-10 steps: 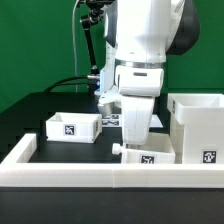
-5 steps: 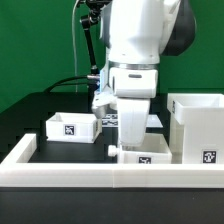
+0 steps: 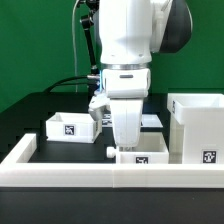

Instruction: Assemble drawer

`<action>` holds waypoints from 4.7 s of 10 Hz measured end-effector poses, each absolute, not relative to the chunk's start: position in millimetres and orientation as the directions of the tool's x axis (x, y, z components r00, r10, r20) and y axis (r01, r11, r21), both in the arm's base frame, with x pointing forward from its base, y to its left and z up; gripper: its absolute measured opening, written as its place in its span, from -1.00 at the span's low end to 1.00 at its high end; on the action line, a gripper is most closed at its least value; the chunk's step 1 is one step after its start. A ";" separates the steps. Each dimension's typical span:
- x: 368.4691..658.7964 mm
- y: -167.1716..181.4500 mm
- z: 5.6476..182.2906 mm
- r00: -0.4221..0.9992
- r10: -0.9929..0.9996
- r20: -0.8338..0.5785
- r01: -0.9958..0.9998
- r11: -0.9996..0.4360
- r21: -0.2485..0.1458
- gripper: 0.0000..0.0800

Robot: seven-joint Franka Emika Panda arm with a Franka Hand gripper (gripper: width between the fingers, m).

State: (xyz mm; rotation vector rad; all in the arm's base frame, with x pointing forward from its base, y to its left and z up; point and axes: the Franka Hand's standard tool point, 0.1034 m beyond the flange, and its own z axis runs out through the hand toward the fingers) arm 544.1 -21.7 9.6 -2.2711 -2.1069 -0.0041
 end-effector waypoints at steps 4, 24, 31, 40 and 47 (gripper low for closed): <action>543.8 -19.9 8.9 0.051 0.998 0.026 0.998 -0.050 -0.030 -0.90; 547.5 -0.7 8.9 -0.004 1.000 0.008 1.000 0.004 -0.012 -0.90; 547.6 17.4 9.4 0.015 1.000 0.008 1.000 -0.015 -0.013 -0.90; 560.7 4.4 58.8 0.020 1.000 -0.019 0.999 -0.021 -0.035 0.62; 585.6 -37.4 50.8 0.005 0.998 0.062 0.998 -0.002 -0.058 0.62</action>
Offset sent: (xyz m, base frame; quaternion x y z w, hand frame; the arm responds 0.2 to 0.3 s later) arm 0.0016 0.0119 0.0032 -0.0235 0.0026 -0.0691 0.9973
